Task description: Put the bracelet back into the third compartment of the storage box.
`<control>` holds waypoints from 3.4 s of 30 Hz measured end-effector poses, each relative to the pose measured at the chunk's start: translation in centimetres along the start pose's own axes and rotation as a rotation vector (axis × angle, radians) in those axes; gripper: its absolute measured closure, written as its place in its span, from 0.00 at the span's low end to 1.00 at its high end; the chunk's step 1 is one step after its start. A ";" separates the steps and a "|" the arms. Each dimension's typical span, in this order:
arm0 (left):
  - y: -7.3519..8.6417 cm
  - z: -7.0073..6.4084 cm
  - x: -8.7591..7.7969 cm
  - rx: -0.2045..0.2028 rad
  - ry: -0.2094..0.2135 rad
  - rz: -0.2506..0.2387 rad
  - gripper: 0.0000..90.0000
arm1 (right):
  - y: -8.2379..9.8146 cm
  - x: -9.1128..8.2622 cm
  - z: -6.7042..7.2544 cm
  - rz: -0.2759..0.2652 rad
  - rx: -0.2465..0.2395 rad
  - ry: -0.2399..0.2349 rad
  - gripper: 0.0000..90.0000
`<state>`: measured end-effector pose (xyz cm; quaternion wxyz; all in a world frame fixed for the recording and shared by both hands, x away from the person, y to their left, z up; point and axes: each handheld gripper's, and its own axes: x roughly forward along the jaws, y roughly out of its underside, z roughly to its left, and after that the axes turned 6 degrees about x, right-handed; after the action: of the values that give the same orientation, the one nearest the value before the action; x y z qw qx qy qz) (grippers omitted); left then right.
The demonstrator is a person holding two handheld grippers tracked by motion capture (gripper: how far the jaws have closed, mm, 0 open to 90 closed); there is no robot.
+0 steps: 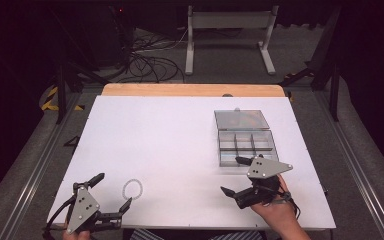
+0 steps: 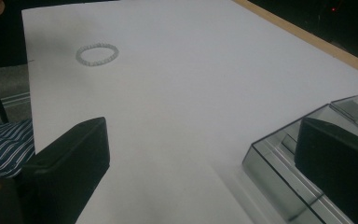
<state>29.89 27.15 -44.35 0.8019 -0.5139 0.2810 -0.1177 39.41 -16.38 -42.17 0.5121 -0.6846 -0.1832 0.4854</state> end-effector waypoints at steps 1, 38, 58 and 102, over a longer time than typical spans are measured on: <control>0.0 0.0 0.0 0.000 0.000 0.000 0.00 | 0.0 0.0 0.0 0.000 0.000 0.000 0.04; 0.1 0.2 -0.1 -0.002 -0.004 0.006 0.00 | -4.0 5.6 3.0 0.038 -0.085 -0.100 0.04; 0.1 0.4 -0.1 0.006 -0.005 0.006 0.00 | -4.7 8.1 3.8 0.035 -0.017 -0.164 0.23; 0.2 0.6 -0.3 0.005 -0.004 0.004 0.00 | -5.2 18.7 7.5 0.107 0.010 -0.245 0.50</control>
<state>30.00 27.85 -44.26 0.8041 -0.5115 0.2800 -0.1157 42.88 3.65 -46.52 0.4626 -0.6265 -0.2052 0.5927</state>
